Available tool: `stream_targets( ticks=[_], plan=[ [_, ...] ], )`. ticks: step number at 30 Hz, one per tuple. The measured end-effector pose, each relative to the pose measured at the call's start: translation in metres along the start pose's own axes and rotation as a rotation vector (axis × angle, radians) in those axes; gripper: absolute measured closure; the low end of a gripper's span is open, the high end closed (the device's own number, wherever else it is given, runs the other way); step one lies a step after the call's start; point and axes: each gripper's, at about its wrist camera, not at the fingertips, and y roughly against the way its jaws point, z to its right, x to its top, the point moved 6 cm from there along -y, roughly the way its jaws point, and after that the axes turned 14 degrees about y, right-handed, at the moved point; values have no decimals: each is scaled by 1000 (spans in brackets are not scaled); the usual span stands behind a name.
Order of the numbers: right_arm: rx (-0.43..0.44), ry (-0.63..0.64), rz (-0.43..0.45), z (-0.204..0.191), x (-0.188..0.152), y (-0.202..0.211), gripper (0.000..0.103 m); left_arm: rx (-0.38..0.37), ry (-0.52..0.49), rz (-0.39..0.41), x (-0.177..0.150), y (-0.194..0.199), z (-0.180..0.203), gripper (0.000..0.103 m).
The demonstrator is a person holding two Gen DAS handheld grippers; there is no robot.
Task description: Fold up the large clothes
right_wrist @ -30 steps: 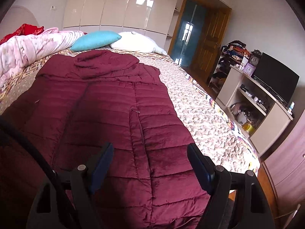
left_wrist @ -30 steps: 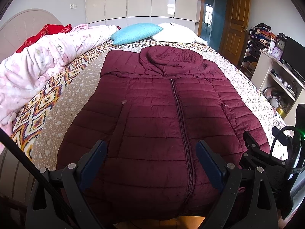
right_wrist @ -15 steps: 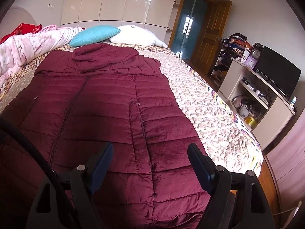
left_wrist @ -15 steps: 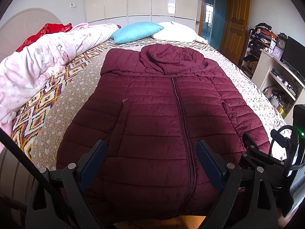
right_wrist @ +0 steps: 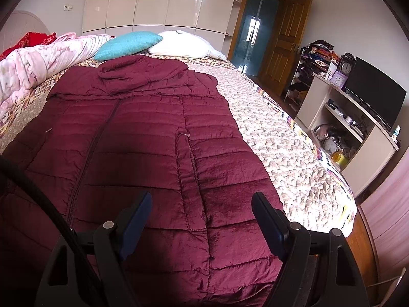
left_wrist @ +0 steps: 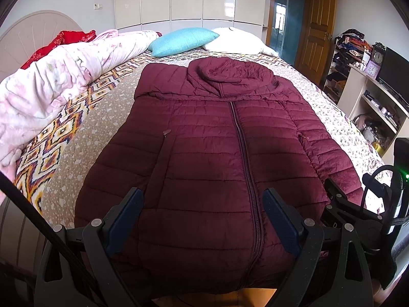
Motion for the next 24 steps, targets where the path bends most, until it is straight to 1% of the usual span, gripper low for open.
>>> stream_targets(
  ticks=[3,5,7,9,10,11,15,17,19,22,24],
  plan=[
    [8,2,-4,1,0,-1,19,-9,-6,-8,2,0,-4,10],
    [28,3,0,5,-1,1,19,1,-14,16,8,5,-15,10],
    [34,-8,12,17,-3,4,19,27,-9,45,15,9,-32,10],
    [14,-38,19,39,-9,7,17,75,27,61,22,10,-66,10],
    [8,-58,14,51,-15,7,16,93,43,59,23,9,-79,10],
    [5,-78,1,63,-22,6,16,124,78,50,25,7,-103,10],
    [-5,-166,-91,105,-62,-5,16,217,194,23,25,-1,-174,10],
    [6,-207,-137,119,-84,-10,16,235,230,9,21,-4,-200,10],
    [53,-249,-172,125,-104,-16,16,215,253,-27,13,-15,-221,10],
    [146,-297,-199,120,-123,-26,16,153,291,-94,1,-32,-235,10],
    [202,-316,-204,109,-127,-32,16,78,326,-150,-8,-47,-239,10]
  ],
)
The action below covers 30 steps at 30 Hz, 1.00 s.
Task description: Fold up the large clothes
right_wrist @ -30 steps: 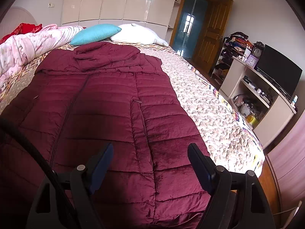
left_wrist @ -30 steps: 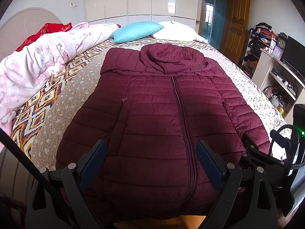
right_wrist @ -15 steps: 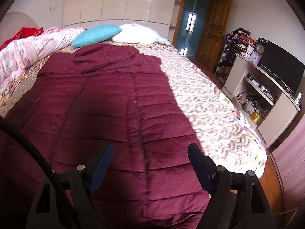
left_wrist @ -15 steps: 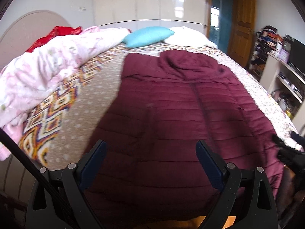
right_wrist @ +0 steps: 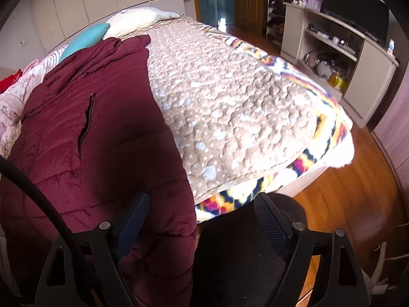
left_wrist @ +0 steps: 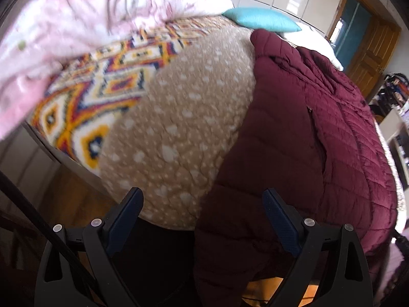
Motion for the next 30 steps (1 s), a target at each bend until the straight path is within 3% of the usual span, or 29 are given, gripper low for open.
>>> stream_targets(
  ticks=[5,9,12,14,15,17,18,20,22,26,30],
  plan=[
    [87,-6,-20,-15,-7,-14,16,-132,60,-129,-24,-22,4,10],
    [142,-17,-50,-19,-19,-21,15,-188,29,-178,-52,-25,15,10],
    [190,-41,-88,-23,-33,-30,15,-145,-28,-151,-69,-22,20,10],
    [161,17,-82,-33,-41,-30,15,-143,-53,-139,-77,-18,21,11],
    [154,54,-94,-40,-45,-29,15,-149,-58,-140,-81,-15,22,14],
    [138,125,-116,-54,-52,-31,17,-120,-61,-123,-84,-13,18,32],
    [133,154,-125,-60,-55,-32,27,-74,-63,-113,-85,-11,12,49],
    [82,206,-135,-66,-58,-32,44,-53,-50,-125,-87,-9,5,57],
    [97,210,-132,-67,-58,-28,61,-68,-39,-115,-90,0,4,64],
    [155,203,-123,-68,-55,-10,74,-64,-75,-74,-92,26,12,71],
    [259,233,-42,-73,-36,36,80,-141,-59,-9,-72,67,23,72]
  ],
)
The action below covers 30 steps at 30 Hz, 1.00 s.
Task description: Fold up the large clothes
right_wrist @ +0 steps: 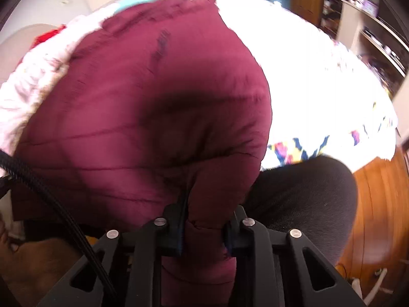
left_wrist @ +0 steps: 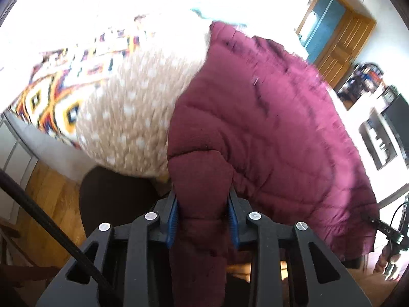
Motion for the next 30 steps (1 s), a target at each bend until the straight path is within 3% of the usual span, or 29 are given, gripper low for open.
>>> stream_targets(
  ticks=[6,10,13,19,22,27,30],
  plan=[
    [163,-31,220,9,70,64,80,-140,17,102,56,42,39,72],
    [190,-40,332,19,143,82,80,-172,0,179,117,42,83,71],
    [182,-67,367,31,195,75,80,-148,-34,240,164,24,122,70],
    [76,-211,288,84,269,9,80,-66,-21,231,234,-49,172,67],
    [11,-250,210,109,283,-35,80,2,0,170,255,-102,185,65],
    [-9,-308,120,128,296,-91,80,141,-24,130,267,-161,187,61],
    [4,-332,95,133,299,-109,79,144,26,86,277,-179,182,55]
  ],
)
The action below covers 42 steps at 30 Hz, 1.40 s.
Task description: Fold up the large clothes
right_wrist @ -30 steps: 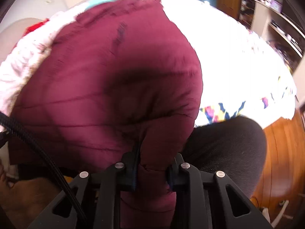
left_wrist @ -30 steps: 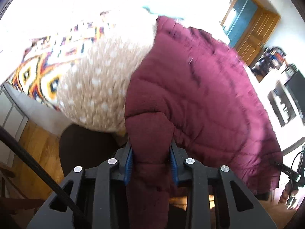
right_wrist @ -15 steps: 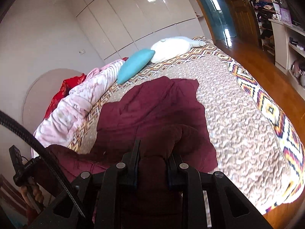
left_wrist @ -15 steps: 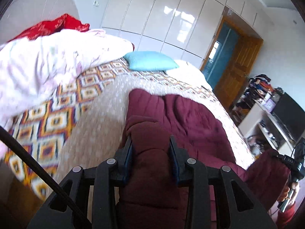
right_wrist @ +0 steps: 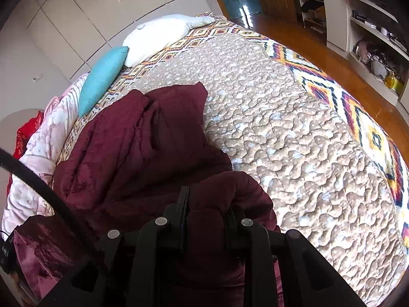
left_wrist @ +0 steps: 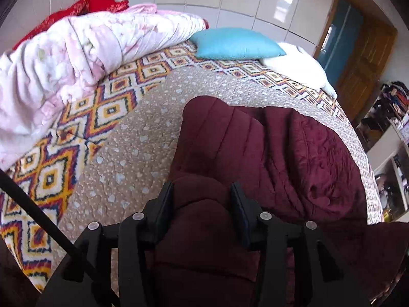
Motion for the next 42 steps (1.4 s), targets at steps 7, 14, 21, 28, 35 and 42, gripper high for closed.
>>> stream_targets(
  ticks=[7,14,21,28,35,42],
  plan=[
    [247,-164,78,12,28,7,53,-229,197,-84,36,6,-1,33],
    [350,-342,156,26,50,16,18,-361,290,-78,67,31,14,32],
    [228,-236,250,34,61,63,16,-279,190,46,93,81,16,32],
    [156,236,164,-52,-7,103,31,-198,131,109,80,110,-19,27],
    [272,574,28,-165,-78,66,36,-122,117,85,55,103,-60,27],
    [138,586,31,-221,-38,-1,37,-86,64,73,38,92,-76,27]
  ],
)
